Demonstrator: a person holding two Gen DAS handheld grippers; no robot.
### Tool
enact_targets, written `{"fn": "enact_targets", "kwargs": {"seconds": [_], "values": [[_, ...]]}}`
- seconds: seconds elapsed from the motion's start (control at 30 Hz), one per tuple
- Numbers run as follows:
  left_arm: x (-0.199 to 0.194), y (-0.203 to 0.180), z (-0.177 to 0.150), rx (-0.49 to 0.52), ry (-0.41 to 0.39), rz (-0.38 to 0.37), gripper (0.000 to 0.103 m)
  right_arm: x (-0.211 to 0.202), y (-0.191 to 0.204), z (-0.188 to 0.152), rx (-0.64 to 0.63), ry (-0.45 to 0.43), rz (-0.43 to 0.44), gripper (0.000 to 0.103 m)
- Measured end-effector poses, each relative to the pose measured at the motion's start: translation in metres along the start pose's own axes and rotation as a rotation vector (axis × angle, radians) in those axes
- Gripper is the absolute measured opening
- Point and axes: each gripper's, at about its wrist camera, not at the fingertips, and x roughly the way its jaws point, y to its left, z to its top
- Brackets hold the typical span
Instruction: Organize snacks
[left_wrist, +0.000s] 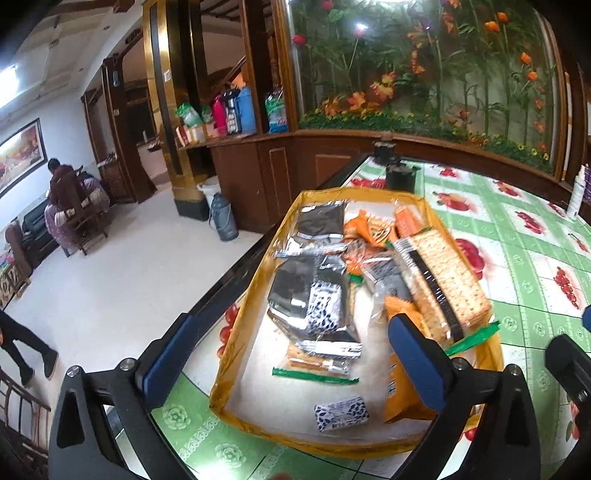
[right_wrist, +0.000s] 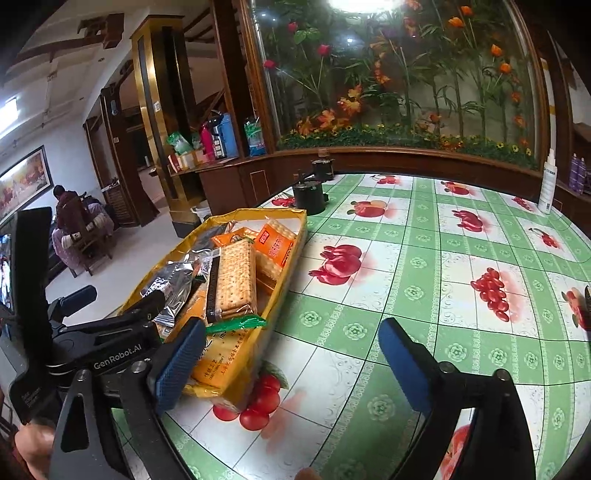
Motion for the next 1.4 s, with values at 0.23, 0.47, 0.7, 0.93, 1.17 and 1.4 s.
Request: {"fn": "enact_targets", "kwargs": {"seconds": [0.23,0.47,0.7,0.93,1.17,1.4], "values": [[-0.001,0.001,-0.005,0.013,-0.017,-0.012,0.103,-0.003,0.004,0.000,-0.033,-0.030,-0.052,0.102],[-0.007,0.001,-0.005,0.019,-0.040,-0.024,0.103,-0.010,0.002,0.000,-0.026,-0.093,-0.003,0.102],[-0.002,0.009,-0.002,-0.021,-0.027,0.022,0.103,-0.014,0.015,-0.003,-0.092,-0.133,0.017,0.102],[-0.001,0.010,-0.003,-0.032,-0.037,0.053,0.103,-0.011,0.011,-0.002,-0.065,-0.113,0.040,0.102],[-0.002,0.010,-0.003,-0.031,-0.042,0.064,0.103,-0.011,0.010,-0.002,-0.067,-0.108,0.044,0.102],[-0.003,0.012,-0.004,-0.034,-0.047,0.069,0.103,-0.009,0.012,-0.003,-0.072,-0.108,0.047,0.102]]}}
